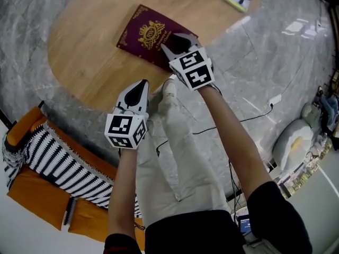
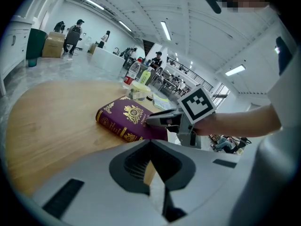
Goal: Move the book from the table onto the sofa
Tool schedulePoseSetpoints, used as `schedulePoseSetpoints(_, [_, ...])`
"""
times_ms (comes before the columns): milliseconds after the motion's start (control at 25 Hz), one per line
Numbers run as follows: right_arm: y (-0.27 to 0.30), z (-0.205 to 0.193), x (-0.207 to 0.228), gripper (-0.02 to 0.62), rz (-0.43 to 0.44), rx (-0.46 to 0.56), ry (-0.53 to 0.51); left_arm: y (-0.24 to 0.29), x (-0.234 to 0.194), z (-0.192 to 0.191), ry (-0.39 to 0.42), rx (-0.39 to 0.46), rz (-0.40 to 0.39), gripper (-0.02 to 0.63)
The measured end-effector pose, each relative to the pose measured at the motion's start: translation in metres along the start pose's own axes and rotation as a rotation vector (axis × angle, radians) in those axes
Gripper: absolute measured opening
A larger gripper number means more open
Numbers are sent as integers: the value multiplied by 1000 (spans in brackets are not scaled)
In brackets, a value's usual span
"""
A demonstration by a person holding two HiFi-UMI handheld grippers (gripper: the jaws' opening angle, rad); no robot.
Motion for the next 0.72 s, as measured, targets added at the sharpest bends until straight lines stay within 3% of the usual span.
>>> schedulePoseSetpoints(720, [-19,-17,-30,158,8,12,76,-3,-2,-15,-64,-20,-31,18])
Point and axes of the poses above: the fingertips, and each gripper's own axes: y forward along the fingers, x to its right, z out of its top, the point moved 5 cm from there along -y, backward along the fingers, and after that the axes turned 13 degrees about x, right-handed, at the moved point
